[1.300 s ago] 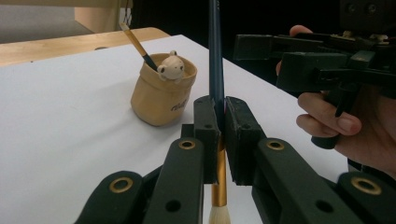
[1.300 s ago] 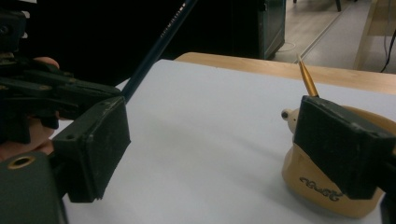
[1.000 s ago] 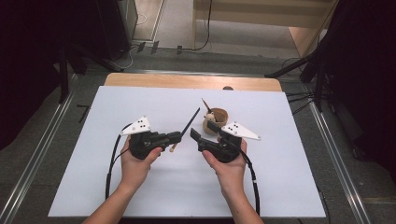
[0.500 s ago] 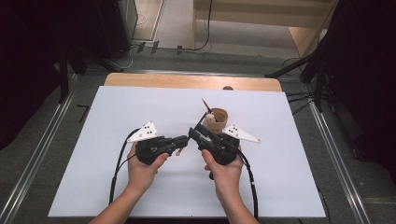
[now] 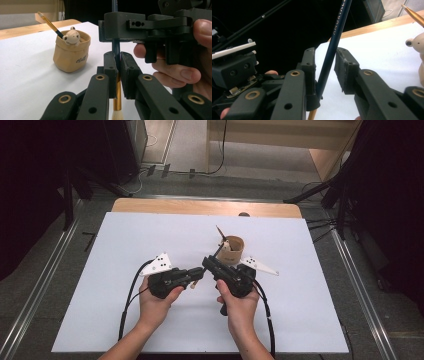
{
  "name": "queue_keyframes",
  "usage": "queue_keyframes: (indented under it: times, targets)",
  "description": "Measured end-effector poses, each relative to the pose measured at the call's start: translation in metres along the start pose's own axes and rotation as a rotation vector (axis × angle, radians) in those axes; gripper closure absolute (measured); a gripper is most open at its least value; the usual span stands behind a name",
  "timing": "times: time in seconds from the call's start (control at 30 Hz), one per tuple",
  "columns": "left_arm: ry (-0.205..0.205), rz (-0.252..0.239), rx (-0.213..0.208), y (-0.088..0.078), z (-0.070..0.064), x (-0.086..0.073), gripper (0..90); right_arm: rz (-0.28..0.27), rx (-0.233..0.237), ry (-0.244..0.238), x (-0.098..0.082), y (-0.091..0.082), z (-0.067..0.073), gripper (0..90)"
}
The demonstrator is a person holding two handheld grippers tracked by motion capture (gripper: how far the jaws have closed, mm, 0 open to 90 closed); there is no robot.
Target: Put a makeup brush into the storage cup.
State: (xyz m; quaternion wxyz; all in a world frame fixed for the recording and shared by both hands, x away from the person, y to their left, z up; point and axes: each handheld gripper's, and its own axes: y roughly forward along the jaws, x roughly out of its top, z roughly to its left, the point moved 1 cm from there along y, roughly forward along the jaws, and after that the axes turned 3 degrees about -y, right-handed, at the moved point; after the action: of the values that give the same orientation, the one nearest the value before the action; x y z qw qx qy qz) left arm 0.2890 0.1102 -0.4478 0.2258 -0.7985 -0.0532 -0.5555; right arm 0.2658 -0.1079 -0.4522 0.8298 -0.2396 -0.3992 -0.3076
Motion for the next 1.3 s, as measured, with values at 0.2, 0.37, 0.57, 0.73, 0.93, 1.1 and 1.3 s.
queue_keyframes:
  times: [0.2, 0.37, 0.57, 0.73, 0.93, 1.1, 1.3]
  targets:
    - [0.002, -0.005, 0.005, 0.0, -0.001, 0.0, 84.9, 0.007, 0.012, 0.025, -0.001, 0.001, -0.001, 74.4]
    - [0.006, -0.003, 0.009, 0.0, -0.001, 0.0, 85.0, 0.005, 0.024, 0.038, -0.002, 0.001, -0.001, 78.5]
    - [0.011, 0.001, 0.008, 0.001, -0.002, -0.001, 85.0, 0.012, 0.041, 0.047, -0.002, 0.001, -0.001, 84.5]
    - [0.009, -0.008, 0.012, 0.001, -0.002, -0.001, 84.0, 0.007, 0.04, 0.023, -0.001, 0.001, 0.0, 84.8]
    - [-0.023, -0.048, -0.014, -0.005, 0.004, 0.0, 62.9, -0.016, -0.013, -0.037, 0.004, -0.005, 0.0, 84.8]
    - [-0.035, -0.055, 0.006, -0.012, 0.01, 0.003, 59.5, -0.025, -0.071, -0.123, 0.008, -0.01, -0.002, 84.8]
    - [-0.037, -0.042, 0.021, -0.017, 0.014, 0.007, 58.7, 0.002, -0.146, -0.269, 0.007, -0.009, 0.002, 84.8]
